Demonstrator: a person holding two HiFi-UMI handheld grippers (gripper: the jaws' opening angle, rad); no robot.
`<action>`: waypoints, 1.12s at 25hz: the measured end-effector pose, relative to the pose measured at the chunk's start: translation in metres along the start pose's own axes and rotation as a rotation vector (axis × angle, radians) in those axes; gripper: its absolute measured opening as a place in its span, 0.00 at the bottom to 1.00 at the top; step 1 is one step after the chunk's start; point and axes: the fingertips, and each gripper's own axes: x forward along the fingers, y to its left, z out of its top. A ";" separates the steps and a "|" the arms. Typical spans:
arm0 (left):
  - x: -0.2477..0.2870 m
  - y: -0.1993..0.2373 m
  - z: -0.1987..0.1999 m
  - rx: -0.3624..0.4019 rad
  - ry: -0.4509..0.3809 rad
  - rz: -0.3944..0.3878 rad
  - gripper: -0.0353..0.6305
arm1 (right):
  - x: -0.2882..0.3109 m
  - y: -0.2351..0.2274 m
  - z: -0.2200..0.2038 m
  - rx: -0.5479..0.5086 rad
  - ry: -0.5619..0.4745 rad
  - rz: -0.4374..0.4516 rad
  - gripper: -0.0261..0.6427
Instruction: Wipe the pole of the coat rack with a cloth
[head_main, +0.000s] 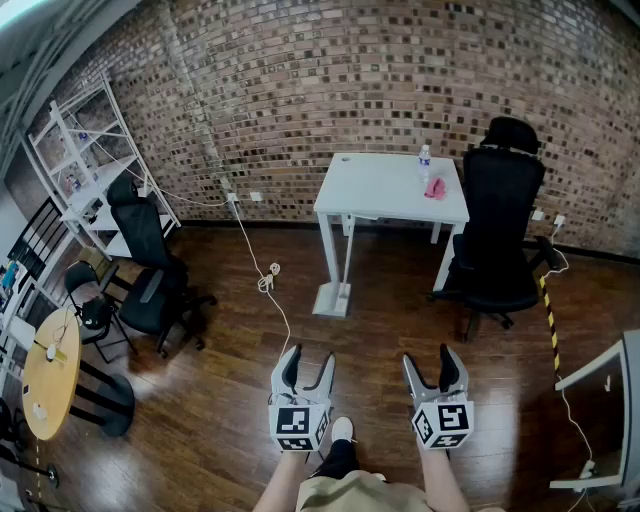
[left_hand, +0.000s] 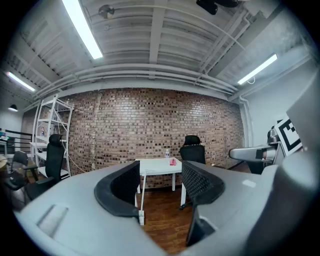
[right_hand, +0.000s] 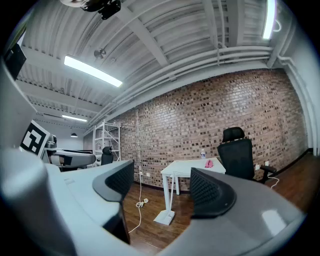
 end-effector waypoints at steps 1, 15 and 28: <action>0.013 0.010 0.004 0.003 -0.006 -0.002 0.41 | 0.016 0.002 0.003 -0.003 0.000 0.002 0.54; 0.166 0.139 0.053 -0.016 -0.093 -0.065 0.41 | 0.215 0.041 0.017 -0.003 0.016 0.054 0.52; 0.280 0.183 0.029 0.002 -0.015 -0.035 0.41 | 0.336 -0.010 0.000 0.085 0.031 0.087 0.46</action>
